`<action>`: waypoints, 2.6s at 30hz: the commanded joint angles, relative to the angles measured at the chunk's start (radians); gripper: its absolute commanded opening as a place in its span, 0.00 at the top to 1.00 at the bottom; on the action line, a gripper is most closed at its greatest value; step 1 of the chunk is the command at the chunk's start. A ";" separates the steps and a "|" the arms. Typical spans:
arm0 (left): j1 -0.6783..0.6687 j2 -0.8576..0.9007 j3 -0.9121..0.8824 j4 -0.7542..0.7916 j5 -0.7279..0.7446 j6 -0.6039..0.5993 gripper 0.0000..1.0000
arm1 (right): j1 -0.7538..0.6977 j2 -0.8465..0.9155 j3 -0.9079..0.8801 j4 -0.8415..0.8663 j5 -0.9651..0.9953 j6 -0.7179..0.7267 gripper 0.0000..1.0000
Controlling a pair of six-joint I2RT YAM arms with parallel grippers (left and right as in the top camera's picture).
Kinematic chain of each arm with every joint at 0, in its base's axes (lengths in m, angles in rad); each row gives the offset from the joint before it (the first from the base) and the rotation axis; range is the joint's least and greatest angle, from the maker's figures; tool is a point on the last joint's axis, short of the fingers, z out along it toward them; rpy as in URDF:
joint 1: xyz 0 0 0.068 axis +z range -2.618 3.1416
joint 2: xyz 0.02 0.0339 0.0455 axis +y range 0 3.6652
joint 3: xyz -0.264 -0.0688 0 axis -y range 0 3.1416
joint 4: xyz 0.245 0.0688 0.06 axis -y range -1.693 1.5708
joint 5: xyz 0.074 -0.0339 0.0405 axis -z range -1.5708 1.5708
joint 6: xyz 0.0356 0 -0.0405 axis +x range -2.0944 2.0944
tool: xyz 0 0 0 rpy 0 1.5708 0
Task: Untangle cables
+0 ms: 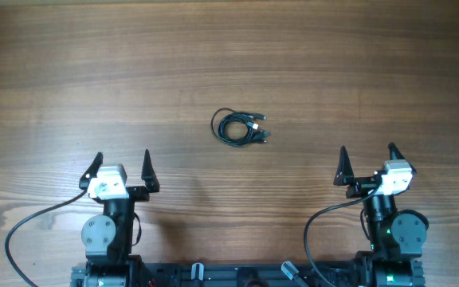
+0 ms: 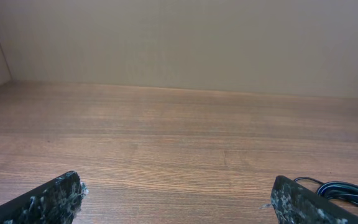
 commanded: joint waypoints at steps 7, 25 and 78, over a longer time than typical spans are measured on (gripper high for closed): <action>0.006 0.002 -0.003 -0.001 -0.016 -0.006 0.00 | 0.000 0.002 -0.002 0.004 0.010 0.013 0.00; 0.006 0.002 -0.003 -0.001 -0.016 -0.006 0.00 | 0.000 0.002 -0.002 0.004 0.010 0.013 0.00; 0.023 1.213 1.004 -1.051 0.480 -0.403 0.00 | 0.000 0.619 1.168 -0.798 -0.223 0.378 0.00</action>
